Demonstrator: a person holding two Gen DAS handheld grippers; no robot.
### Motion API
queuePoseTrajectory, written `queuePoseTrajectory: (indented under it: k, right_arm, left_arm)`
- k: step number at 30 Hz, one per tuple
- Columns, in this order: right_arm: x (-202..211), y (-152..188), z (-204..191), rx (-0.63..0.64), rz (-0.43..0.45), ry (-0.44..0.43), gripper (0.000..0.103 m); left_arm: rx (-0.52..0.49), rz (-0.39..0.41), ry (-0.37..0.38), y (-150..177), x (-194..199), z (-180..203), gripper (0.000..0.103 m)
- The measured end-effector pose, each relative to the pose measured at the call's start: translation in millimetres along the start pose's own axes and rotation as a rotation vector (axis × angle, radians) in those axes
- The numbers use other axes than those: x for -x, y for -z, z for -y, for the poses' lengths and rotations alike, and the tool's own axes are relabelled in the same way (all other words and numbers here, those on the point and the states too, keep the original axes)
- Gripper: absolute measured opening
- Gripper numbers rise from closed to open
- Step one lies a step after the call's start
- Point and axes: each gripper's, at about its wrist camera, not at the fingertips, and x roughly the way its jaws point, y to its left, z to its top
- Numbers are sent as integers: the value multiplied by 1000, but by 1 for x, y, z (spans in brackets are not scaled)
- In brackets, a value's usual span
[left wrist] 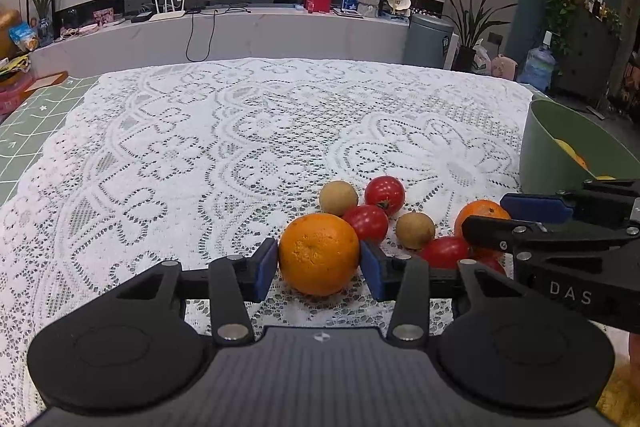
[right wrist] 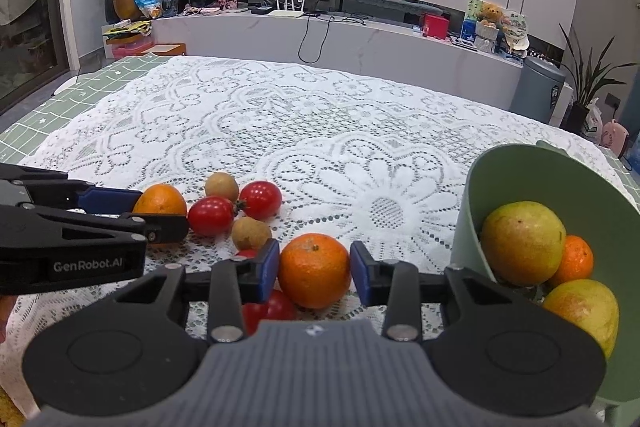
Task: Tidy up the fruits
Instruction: 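Grasp an orange with the left gripper while the right gripper grasps another orange, then carry the orange with the left gripper while the right gripper carries its orange over the colander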
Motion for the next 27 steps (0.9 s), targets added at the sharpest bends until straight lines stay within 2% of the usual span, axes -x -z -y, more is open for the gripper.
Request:
queuePoseTrajectory:
  k: [10,16,27]
  right_arm:
    - [19,-4,5,-4,47,-5,35]
    - [36,-8,7,1,84,-26,35]
    - [78,-18,26,1,187,-37,35]
  left_arm:
    - [-8,48,-4,1,19,6,50]
    - [15,59,20,-1,34,10,50]
    - [-49,108,50,-16,65,49,50]
